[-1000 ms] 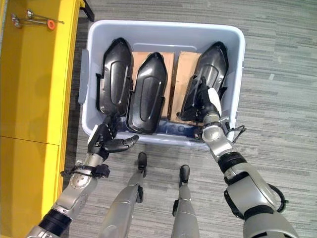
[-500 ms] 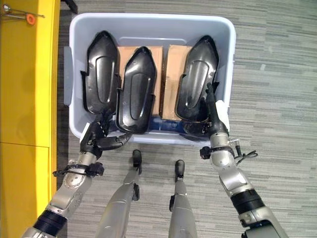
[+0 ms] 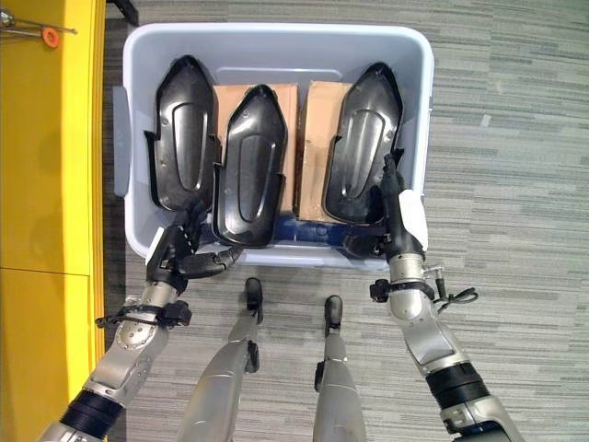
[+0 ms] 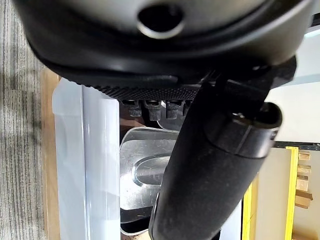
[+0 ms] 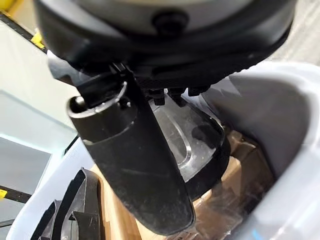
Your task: Move parts from the plastic box to the shelf.
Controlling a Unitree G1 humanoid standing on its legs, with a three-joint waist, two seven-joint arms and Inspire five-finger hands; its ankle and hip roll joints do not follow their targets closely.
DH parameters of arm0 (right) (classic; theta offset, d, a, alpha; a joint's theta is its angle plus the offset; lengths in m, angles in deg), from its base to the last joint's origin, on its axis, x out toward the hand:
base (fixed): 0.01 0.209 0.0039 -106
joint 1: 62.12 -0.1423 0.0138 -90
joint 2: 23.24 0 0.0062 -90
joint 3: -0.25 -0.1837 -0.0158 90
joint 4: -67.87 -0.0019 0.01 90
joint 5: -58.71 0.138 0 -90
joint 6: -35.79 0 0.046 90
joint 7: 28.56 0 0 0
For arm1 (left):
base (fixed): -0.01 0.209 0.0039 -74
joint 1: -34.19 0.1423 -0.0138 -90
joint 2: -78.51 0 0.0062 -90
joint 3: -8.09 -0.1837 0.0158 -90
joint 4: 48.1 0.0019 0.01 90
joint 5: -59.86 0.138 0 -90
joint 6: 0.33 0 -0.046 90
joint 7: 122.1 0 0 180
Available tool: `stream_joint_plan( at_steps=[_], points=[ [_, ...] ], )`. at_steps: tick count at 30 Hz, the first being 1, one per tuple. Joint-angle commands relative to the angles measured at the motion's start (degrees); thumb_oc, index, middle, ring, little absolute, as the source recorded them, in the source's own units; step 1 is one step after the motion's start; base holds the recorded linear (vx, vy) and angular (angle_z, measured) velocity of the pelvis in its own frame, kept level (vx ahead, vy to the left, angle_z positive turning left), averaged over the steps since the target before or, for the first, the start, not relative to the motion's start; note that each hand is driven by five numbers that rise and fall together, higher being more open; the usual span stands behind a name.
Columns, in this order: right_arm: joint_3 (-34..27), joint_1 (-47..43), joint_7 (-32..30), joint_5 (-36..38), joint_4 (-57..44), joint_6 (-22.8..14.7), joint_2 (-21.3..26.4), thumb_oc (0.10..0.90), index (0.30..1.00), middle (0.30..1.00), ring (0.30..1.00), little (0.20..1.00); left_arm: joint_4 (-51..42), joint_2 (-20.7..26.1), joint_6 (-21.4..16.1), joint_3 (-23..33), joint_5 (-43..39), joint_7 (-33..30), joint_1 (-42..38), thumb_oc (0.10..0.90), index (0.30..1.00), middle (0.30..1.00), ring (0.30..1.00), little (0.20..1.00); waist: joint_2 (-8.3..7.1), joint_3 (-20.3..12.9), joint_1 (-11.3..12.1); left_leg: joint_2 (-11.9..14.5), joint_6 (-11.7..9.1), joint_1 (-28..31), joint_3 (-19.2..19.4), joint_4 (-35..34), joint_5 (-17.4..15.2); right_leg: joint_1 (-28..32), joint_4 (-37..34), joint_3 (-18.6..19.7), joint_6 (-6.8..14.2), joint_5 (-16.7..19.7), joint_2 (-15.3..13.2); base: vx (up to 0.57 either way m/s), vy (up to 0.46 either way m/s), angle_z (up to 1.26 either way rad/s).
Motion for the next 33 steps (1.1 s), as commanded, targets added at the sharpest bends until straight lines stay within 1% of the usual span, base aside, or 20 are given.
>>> stream_joint_plan(
  at_steps=[1,2,8,9,12,14,15,17,18,19,20,23,24,25,26,27,28,29,31,33],
  points=[
    [-1.49,-3.26,-4.60,-5.23,-5.39,-3.55,2.09,0.900,1.000,1.000,1.000,1.000,2.62,0.58,0.95,-0.37,2.00,-1.25,5.77,0.900,1.000,1.000,1.000,1.000,-1.15,-2.57,0.40,-1.38,0.19,-1.18,1.58,6.23,-6.55,-1.57,7.09,2.24,-0.63,-1.89,1.04,0.00,0.000,0.00],
    [-1.49,-3.27,-4.60,-5.23,-5.39,-3.55,2.09,0.900,1.000,1.000,1.000,1.000,2.62,0.58,0.95,-0.36,2.00,-1.25,5.77,0.900,1.000,1.000,1.000,1.000,-1.15,-2.57,0.40,-1.38,0.19,-1.19,1.58,6.23,-6.55,-1.57,7.09,2.24,-0.63,-1.89,1.04,0.00,0.000,0.00],
    [0.73,-5.57,-5.28,-12.28,-2.80,-0.53,3.22,0.900,1.000,1.000,1.000,1.000,2.54,0.46,0.73,-0.41,2.31,-1.61,5.48,0.900,1.000,1.000,1.000,1.000,-0.91,-2.65,0.82,-1.51,0.21,-1.25,1.51,6.07,-6.55,-1.66,7.05,2.39,-0.63,-1.91,1.12,0.00,0.000,0.00],
    [0.79,-5.64,-5.31,-12.29,-2.73,-0.54,3.21,0.900,1.000,1.000,1.000,1.000,2.54,0.44,0.73,-0.38,2.31,-1.61,5.47,0.900,1.000,1.000,1.000,1.000,-0.90,-2.64,0.79,-1.50,0.21,-1.26,1.51,6.08,-6.55,-1.67,7.05,2.39,-0.63,-1.91,1.12,0.00,0.000,0.00],
    [2.53,-7.50,-5.13,-15.48,-0.18,1.13,3.58,0.900,1.000,1.000,1.000,1.000,2.57,0.36,0.60,-0.34,2.40,-1.65,5.20,0.900,1.000,1.000,1.000,1.000,-0.80,-2.66,0.97,-1.53,0.18,-1.58,1.47,6.01,-6.28,-2.13,7.08,2.42,-0.61,-1.66,1.18,0.00,0.000,0.00],
    [4.86,-9.07,-4.71,-18.34,3.75,2.60,3.51,0.900,1.000,1.000,1.000,1.000,3.24,0.11,0.46,-0.77,2.40,-1.59,5.00,0.900,1.000,1.000,1.000,1.000,-0.57,-2.45,1.18,-1.65,0.15,-1.59,1.46,6.15,-6.55,-2.09,7.17,2.41,-0.60,-1.80,1.18,0.00,0.000,0.00],
    [8.04,-10.85,-3.86,-22.41,8.48,4.44,3.68,0.900,1.000,1.000,1.000,1.000,3.63,0.02,0.35,-1.04,2.41,-1.41,4.65,0.900,1.000,1.000,1.000,1.000,-0.37,-2.40,1.60,-1.73,0.13,-1.54,1.38,6.05,-6.54,-2.01,7.13,2.30,-0.66,-1.82,1.18,0.00,0.000,0.00],
    [9.71,-12.12,-3.45,-23.71,10.72,5.12,3.16,0.900,1.000,1.000,1.000,1.000,3.80,-0.10,0.30,-1.03,2.47,-1.39,4.24,0.900,1.000,1.000,1.000,1.000,-0.27,-2.37,1.67,-1.74,0.14,-1.70,1.37,5.92,-6.24,-2.24,7.12,2.33,-0.70,-1.60,1.21,0.00,0.000,0.00],
    [11.42,-13.08,-3.15,-24.03,14.16,5.64,1.71,0.900,1.000,1.000,1.000,1.000,4.34,-0.44,0.04,-1.43,2.54,-1.51,3.73,0.900,1.000,1.000,1.000,1.000,-0.11,-2.36,1.85,-1.78,0.12,-1.69,1.39,5.93,-6.23,-2.26,7.18,2.36,-0.74,-1.63,1.22,0.00,0.000,0.00],
    [11.44,-13.06,-3.17,-24.02,14.19,5.63,1.70,0.900,1.000,1.000,1.000,1.000,4.35,-0.44,0.04,-1.44,2.54,-1.50,3.76,0.900,1.000,1.000,1.000,1.000,-0.11,-2.30,1.83,-1.81,0.11,-1.52,1.36,6.03,-6.51,-2.06,7.23,2.33,-0.72,-1.85,1.20,0.00,0.000,0.00],
    [13.85,-14.36,-2.99,-24.55,19.69,6.17,-0.05,0.900,1.000,1.000,1.000,1.000,5.24,-0.67,-0.15,-2.06,2.52,-1.54,3.21,0.900,1.000,1.000,1.000,1.000,0.31,-2.38,2.28,-1.96,0.08,-1.81,1.20,6.02,-6.25,-2.30,7.29,2.24,-0.77,-1.70,1.18,0.00,0.000,0.00],
    [16.40,-17.31,-3.56,-23.11,28.39,6.93,-2.91,0.900,1.000,1.000,1.000,1.000,5.56,-0.74,-0.49,-3.18,2.17,-1.67,2.32,0.900,1.000,1.000,1.000,1.000,1.00,-2.23,2.89,-2.12,0.04,-1.81,1.20,6.22,-6.40,-2.23,7.41,2.17,-0.75,-1.90,1.15,0.00,0.000,0.00],
    [16.84,-18.35,-3.54,-21.37,31.96,7.02,-4.13,0.900,1.000,1.000,1.000,1.000,5.48,-0.69,-0.56,-3.43,1.90,-1.65,2.17,0.900,1.000,1.000,1.000,1.000,1.20,-2.12,3.08,-2.13,0.03,-1.87,1.19,6.21,-6.29,-2.29,7.38,2.19,-0.74,-1.78,1.16,0.00,0.000,0.00],
    [16.93,-18.49,-3.63,-21.32,32.14,6.95,-4.21,0.900,1.000,1.000,1.000,1.000,5.49,-0.68,-0.57,-3.38,1.89,-1.65,2.15,0.900,1.000,1.000,1.000,1.000,1.17,-2.09,3.05,-2.13,0.03,-1.87,1.20,6.21,-6.29,-2.30,7.38,2.20,-0.74,-1.77,1.16,0.00,0.000,0.00],
    [17.29,-20.59,-2.16,-15.74,38.92,6.28,-6.86,0.900,1.000,1.000,1.000,1.000,5.67,-0.88,-0.47,-4.06,1.16,-1.40,1.75,0.900,1.000,1.000,1.000,1.000,1.62,-1.98,3.63,-2.21,0.05,-1.93,1.17,6.13,-6.07,-2.39,7.33,2.19,-0.73,-1.61,1.20,0.00,0.000,0.00],
    [17.36,-20.69,-2.21,-15.69,39.05,6.22,-6.91,0.847,0.926,0.926,0.926,0.926,5.67,-0.87,-0.48,-4.02,1.16,-1.39,1.73,0.900,1.000,1.000,1.000,1.000,1.61,-1.94,3.60,-2.21,0.05,-1.92,1.18,6.12,-6.07,-2.38,7.33,2.19,-0.73,-1.61,1.20,0.00,0.000,0.00],
    [17.48,-21.94,-1.87,-12.91,42.66,5.75,-7.97,0.590,0.566,0.566,0.566,0.566,5.83,-0.98,-0.45,-4.47,0.79,-1.28,1.36,0.900,1.000,1.000,1.000,1.000,1.85,-1.84,3.85,-2.25,0.04,-1.88,1.21,6.00,-5.96,-2.33,7.24,2.17,-0.74,-1.53,1.21,0.00,0.000,0.00],
    [18.66,-22.79,-1.25,-12.08,45.06,5.51,-8.25,0.400,0.300,0.300,0.300,0.300,5.95,-0.92,-0.40,-4.81,0.58,-0.99,1.30,0.900,1.000,1.000,1.000,1.000,2.05,-1.79,4.12,-2.32,0.02,-1.73,1.18,5.94,-5.91,-2.24,7.16,2.05,-0.76,-1.50,1.18,0.00,0.000,0.00],
    [19.36,-23.88,-0.69,-9.89,48.73,4.67,-8.83,0.400,0.300,0.300,0.300,0.300,5.83,-0.78,-0.41,-5.33,0.31,-0.77,1.19,0.900,1.000,1.000,1.000,1.000,2.45,-1.64,4.55,-2.39,0.01,-1.48,1.02,5.90,-5.86,-2.00,7.18,2.07,-0.75,-1.63,1.11,0.00,0.000,0.00],
    [20.16,-23.38,-0.02,-9.31,48.94,4.28,-8.90,0.400,0.300,0.300,0.300,0.300,5.66,-0.63,-0.31,-5.43,0.44,-0.61,1.56,0.900,1.000,1.000,1.000,1.000,2.59,-1.59,4.63,-2.37,0.02,-1.25,1.06,5.83,-5.84,-1.83,7.23,2.14,-0.75,-1.72,1.17,0.00,0.000,0.00]
  ],
)
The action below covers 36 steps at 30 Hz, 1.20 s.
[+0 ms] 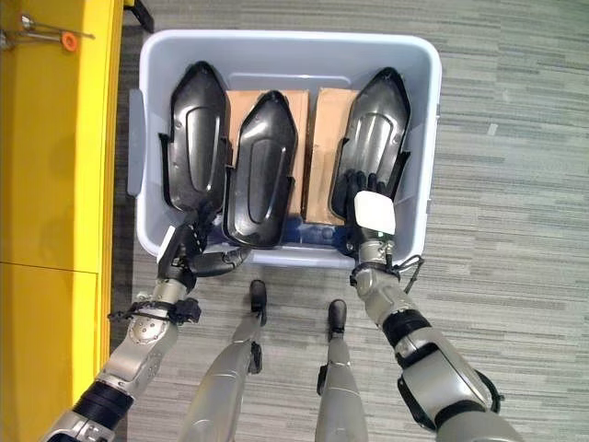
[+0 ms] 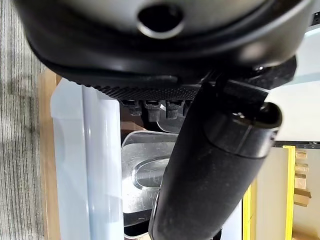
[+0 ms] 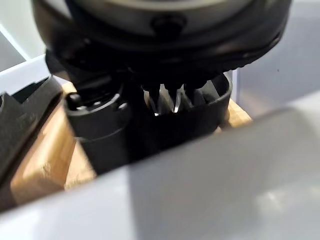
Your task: Move parts from the plastic box to the shelf.
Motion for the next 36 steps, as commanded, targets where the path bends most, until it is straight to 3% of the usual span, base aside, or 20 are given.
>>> stream_joint_plan(
  at_steps=[1,13,24,36],
  points=[
    [2.01,4.05,8.41,7.56,2.07,-0.56,1.14,0.400,0.300,0.300,0.300,0.300,0.53,1.09,0.47,-2.31,-0.95,-0.49,4.81,0.900,1.000,1.000,1.000,1.000,0.85,-0.41,2.47,-2.32,0.10,-1.15,1.44,4.74,-5.88,-2.30,7.27,2.18,-0.73,-2.02,1.23,0.00,0.000,0.00],
    [0.42,10.78,6.91,5.08,-11.22,0.10,2.41,0.400,0.300,0.300,0.300,0.300,1.51,0.65,1.06,-1.45,0.08,-2.04,4.48,0.900,1.000,1.000,1.000,1.000,-0.13,-1.07,0.96,-1.93,0.14,0.30,1.58,3.91,-5.98,-1.63,7.43,2.25,-0.78,-2.50,1.47,0.00,0.000,0.00],
    [-5.17,21.73,6.42,3.65,-28.93,-0.82,5.68,0.400,0.300,0.300,0.300,0.300,2.36,1.04,2.26,-0.60,1.81,-2.52,5.50,0.900,1.000,1.000,1.000,1.000,-2.56,-3.04,-1.00,-0.89,0.07,3.86,1.08,2.69,-5.68,1.45,6.77,2.14,-0.76,-2.57,1.56,0.00,-0.010,0.02],
    [-11.22,25.32,4.90,0.50,-39.32,-1.45,9.19,0.400,0.300,0.300,0.300,0.300,2.89,2.32,3.43,1.29,3.42,-0.91,7.72,0.900,1.000,1.000,1.000,1.000,-5.19,-6.90,-1.22,0.17,-0.21,10.22,0.89,-0.47,-4.84,6.21,4.67,2.28,-0.51,-2.11,2.05,0.00,-0.008,-0.01]
  ],
)
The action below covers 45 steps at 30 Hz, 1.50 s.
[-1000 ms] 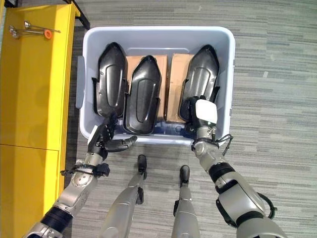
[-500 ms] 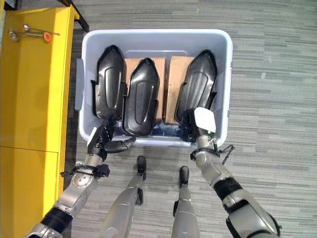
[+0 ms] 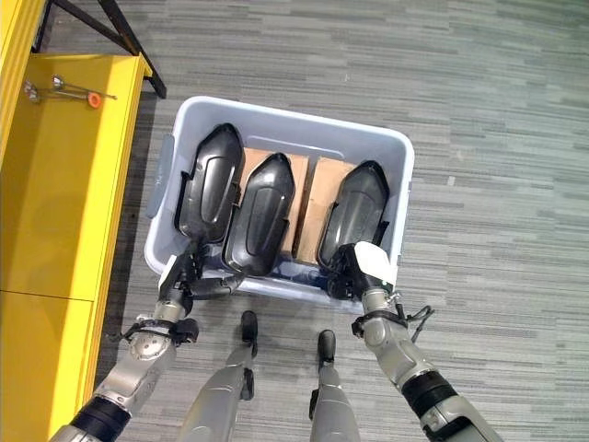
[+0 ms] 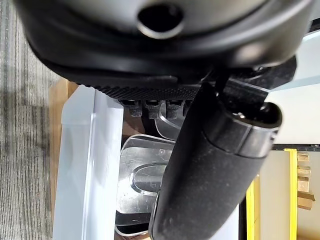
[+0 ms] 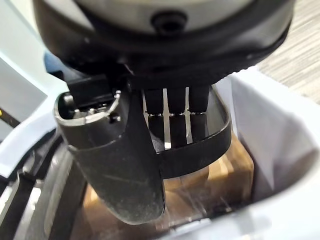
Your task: Move parts from the plastic box to the shelf.
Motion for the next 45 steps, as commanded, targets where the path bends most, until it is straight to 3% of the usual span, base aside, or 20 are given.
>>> stream_joint_plan(
  at_steps=[1,12,31,39,45],
  points=[
    [-5.81,-1.69,-3.41,-3.37,-6.71,-2.69,2.95,0.400,0.300,0.300,0.300,0.300,-0.17,1.73,-0.80,1.01,2.76,1.01,3.09,0.900,1.000,1.000,1.000,1.000,-0.77,-2.66,0.54,0.12,-0.30,1.93,0.84,1.64,-5.02,-1.18,4.63,2.23,-0.54,-1.88,1.94,0.00,0.000,0.00],
    [-11.39,2.92,-1.01,-6.64,-18.18,-5.05,6.80,0.400,0.300,0.300,0.300,0.300,0.13,1.72,0.09,4.32,4.03,3.44,6.94,0.900,1.000,1.000,1.000,1.000,-2.89,-7.84,-0.24,1.12,-0.79,7.97,1.34,-2.90,-3.86,2.79,1.93,2.66,0.18,-0.84,2.24,0.01,-0.001,-0.03],
    [-14.42,10.00,5.88,-8.48,-28.94,-8.21,9.54,0.400,0.300,0.300,0.300,0.300,1.63,0.40,1.58,8.78,6.18,4.59,10.93,0.900,1.000,1.000,1.000,1.000,-3.74,-15.33,-1.48,3.16,-1.73,15.85,2.44,-4.38,-4.69,8.87,2.12,4.62,0.46,-2.03,2.91,0.03,-0.018,-0.03],
    [-14.76,12.46,7.58,-7.77,-29.79,-9.32,10.21,0.400,0.300,0.300,0.300,0.300,1.56,-0.70,1.94,9.83,6.22,4.86,12.89,0.900,1.000,1.000,1.000,1.000,-3.50,-17.25,-2.16,6.55,-3.06,19.91,3.01,-4.27,-3.79,11.41,5.85,5.95,-1.64,-5.85,6.00,0.01,-0.102,-0.12],
    [-14.60,10.90,7.77,-7.45,-30.25,-9.84,12.11,0.400,0.300,0.300,0.300,0.300,1.45,-1.39,2.13,9.41,5.52,4.85,13.69,0.900,1.000,1.000,1.000,1.000,-2.74,-16.41,-1.90,8.88,-3.95,20.17,1.33,-4.01,-1.88,11.00,10.62,4.38,-3.81,-9.36,8.90,-0.04,-0.140,0.04]
  ],
)
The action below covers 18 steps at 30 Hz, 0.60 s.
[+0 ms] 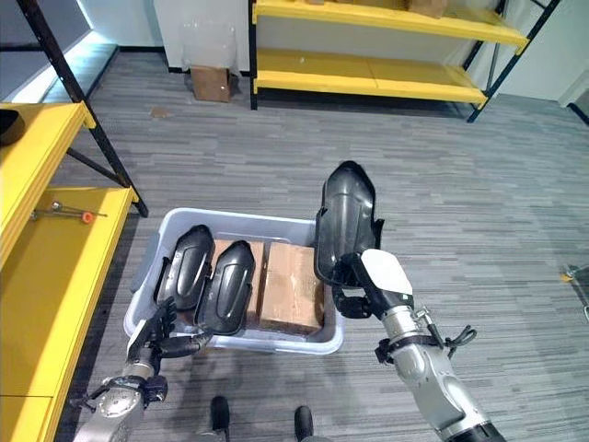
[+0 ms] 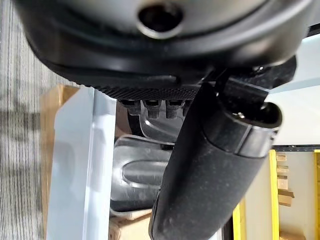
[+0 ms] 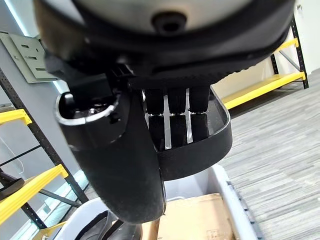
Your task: Move parts from the plastic box to the shelf.
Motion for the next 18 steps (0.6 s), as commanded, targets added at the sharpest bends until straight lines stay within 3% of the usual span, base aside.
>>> stream_joint_plan(
  at_steps=[1,3,5,6,10,12,13,14,15,17,18],
  points=[
    [-3.46,-8.18,-4.29,-0.82,-4.17,-4.95,2.59,0.400,0.300,0.300,0.300,0.300,1.08,1.26,-3.59,-0.65,1.14,0.21,-3.40,0.900,1.000,1.000,1.000,1.000,0.18,-5.60,0.92,4.58,-1.44,2.52,-0.55,0.01,-0.41,-3.47,10.97,1.52,-1.49,-7.13,4.71,-0.14,-0.208,0.17],
    [-1.81,-11.88,-4.79,-0.43,-3.95,-5.37,3.81,0.400,0.300,0.300,0.300,0.300,0.68,1.25,-3.74,-0.81,0.87,-0.13,-3.36,0.900,1.000,1.000,1.000,1.000,0.36,-3.01,1.77,5.27,-1.50,0.98,-2.36,1.36,0.70,-5.77,14.82,0.35,-2.41,-8.53,6.12,-0.18,-0.164,0.13],
    [-1.68,-12.62,-4.83,-0.13,-3.93,-5.48,4.16,0.400,0.300,0.300,0.300,0.300,0.89,1.31,-3.74,-0.88,0.89,-0.28,-3.64,0.900,1.000,1.000,1.000,1.000,0.49,-2.46,1.79,5.13,-1.56,0.17,-3.14,0.98,1.46,-6.57,15.68,-0.62,-2.54,-8.96,6.20,-0.14,-0.082,0.22],
    [-2.34,-12.61,-5.35,0.25,-4.35,-5.32,4.67,0.400,0.300,0.300,0.300,0.300,0.89,1.50,-3.76,-0.98,0.61,-0.69,-4.00,0.900,1.000,1.000,1.000,1.000,1.20,-1.03,2.58,4.62,-2.39,-2.35,-4.93,-0.39,4.16,-8.43,17.32,-2.77,-2.67,-9.72,6.25,-0.13,-0.053,0.35],
    [-3.52,-11.61,-5.77,0.20,-5.34,-5.30,4.87,0.400,0.300,0.300,0.300,0.300,1.10,1.20,-3.82,-0.23,0.28,-1.38,-3.62,0.900,1.000,1.000,1.000,1.000,1.78,-1.01,2.47,3.15,-3.22,-6.50,-6.99,-0.39,5.59,-9.90,17.82,-5.67,-2.78,-10.06,5.72,-0.09,-0.055,0.84],
    [-6.96,-8.12,-6.58,-0.25,-6.76,-5.08,5.66,0.400,0.300,0.300,0.300,0.300,0.61,0.51,-3.86,-0.08,0.02,-1.65,-3.55,0.900,1.000,1.000,1.000,1.000,2.35,-0.46,1.35,2.66,-2.51,-8.79,-2.08,-0.39,6.33,-10.17,16.72,-10.54,-2.85,-10.00,3.55,-0.15,-0.062,1.10],
    [-9.03,-5.95,-7.42,-0.70,-6.23,-4.60,5.84,0.400,0.300,0.300,0.300,0.300,0.46,0.37,-3.58,-0.76,0.61,-1.05,-4.29,0.900,1.000,1.000,1.000,1.000,2.49,-0.37,-0.38,3.41,-1.64,-7.58,6.81,-0.39,6.03,-9.56,14.34,-14.21,-2.53,-8.83,1.71,-0.12,-0.025,2.32],
    [-9.06,-5.93,-7.41,-0.70,-6.25,-4.60,5.84,0.400,0.300,0.300,0.300,0.300,0.46,0.37,-3.58,-0.78,0.61,-1.06,-4.30,0.900,1.000,1.000,1.000,1.000,2.48,-0.34,-0.36,3.41,-1.64,-7.54,6.82,-0.39,6.03,-9.50,14.31,-14.20,-2.52,-8.82,1.71,-0.08,-0.020,2.79],
    [-10.45,-3.85,-8.01,-1.16,-5.51,-3.98,6.05,0.400,0.300,0.300,0.300,0.300,0.39,0.30,-3.89,-1.47,0.65,-0.60,-5.54,0.900,1.000,1.000,1.000,1.000,1.83,-0.70,-1.89,4.44,-2.15,-5.17,10.79,3.09,2.01,-9.03,13.92,-16.62,-1.99,-8.81,-0.52,-0.01,0.004,1.74],
    [-11.60,-2.26,-8.13,-1.22,-6.16,-4.00,5.74,0.400,0.300,0.300,0.300,0.300,0.34,0.21,-4.00,-1.94,0.63,-0.36,-6.34,0.900,1.000,1.000,1.000,1.000,1.50,-0.50,-2.31,5.06,-2.15,-5.55,10.00,9.23,-1.30,-8.45,13.75,-17.76,-2.31,-8.61,-1.32,-0.02,0.019,1.25],
    [-13.30,0.70,-8.89,-0.75,-7.16,-4.49,4.92,0.400,0.300,0.300,0.300,0.300,0.39,0.19,-4.12,-2.41,0.38,-0.54,-7.88,0.900,1.000,1.000,1.000,1.000,0.64,-0.26,-3.10,7.13,-2.54,-5.00,10.18,15.58,-3.54,-8.12,14.31,-19.46,-2.84,-8.39,-2.87,-0.01,0.089,0.95]
  ],
)
